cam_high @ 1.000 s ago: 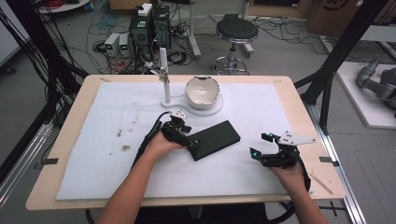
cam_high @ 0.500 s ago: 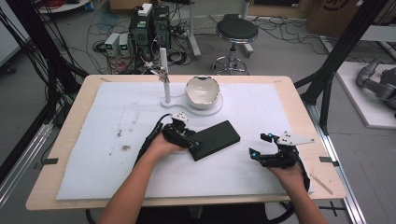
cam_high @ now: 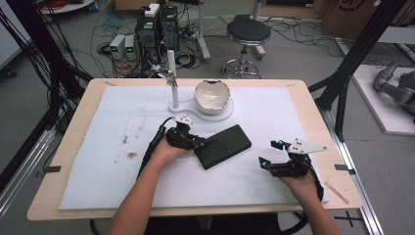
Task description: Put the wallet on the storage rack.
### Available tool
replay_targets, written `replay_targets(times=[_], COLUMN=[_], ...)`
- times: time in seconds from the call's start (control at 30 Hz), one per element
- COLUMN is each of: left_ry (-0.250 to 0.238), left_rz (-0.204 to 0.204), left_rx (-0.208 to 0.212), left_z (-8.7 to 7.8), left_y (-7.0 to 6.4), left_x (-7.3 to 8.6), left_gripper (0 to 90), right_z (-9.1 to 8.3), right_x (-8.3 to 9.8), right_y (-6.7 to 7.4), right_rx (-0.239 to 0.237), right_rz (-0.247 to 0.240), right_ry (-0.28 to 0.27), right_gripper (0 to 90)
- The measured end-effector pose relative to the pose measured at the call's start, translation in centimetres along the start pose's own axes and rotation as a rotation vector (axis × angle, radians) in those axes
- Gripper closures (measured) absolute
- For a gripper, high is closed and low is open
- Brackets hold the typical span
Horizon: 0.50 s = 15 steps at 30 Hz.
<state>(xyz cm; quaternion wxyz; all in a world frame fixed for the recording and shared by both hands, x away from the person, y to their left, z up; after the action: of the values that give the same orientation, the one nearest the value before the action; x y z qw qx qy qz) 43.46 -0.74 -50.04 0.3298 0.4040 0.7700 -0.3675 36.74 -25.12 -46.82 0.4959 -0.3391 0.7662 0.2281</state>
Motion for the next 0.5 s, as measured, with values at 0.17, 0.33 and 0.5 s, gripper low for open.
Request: replay_targets(times=[0.17, 0.33, 0.5], left_ry=[-0.014, -0.062, -0.064], left_rz=[-0.034, -0.015, 0.022], left_rx=[0.022, 0.055, 0.051], left_z=[-0.5, -1.6, -2.7], left_y=[-0.3, -1.4, -2.3], left_x=[-0.2, -1.4, -2.0], left_gripper=[79.7, 81.1, 81.4], right_z=[-0.1, -0.3, -0.2], right_x=[0.0, 0.1, 0.0], right_y=[-0.1, -0.3, -0.3], right_rx=[0.003, 0.006, 0.007], right_rz=[0.005, 0.016, 0.011], right_ry=[-0.002, -0.003, -0.006], right_gripper=[18.4, 18.4, 18.4])
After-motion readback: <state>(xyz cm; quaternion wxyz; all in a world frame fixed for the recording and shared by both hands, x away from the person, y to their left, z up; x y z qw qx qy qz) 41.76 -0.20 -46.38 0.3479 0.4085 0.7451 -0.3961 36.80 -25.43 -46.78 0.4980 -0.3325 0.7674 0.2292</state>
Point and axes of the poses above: each handheld gripper's, and its own axes: z roughly forward along the jaws, x roughly out of its underside, y roughly to its left, the point moved 10 cm from there along z, roughly forward along the jaws, and after that the axes turned 3 degrees about -y, right-handed, at the moved point
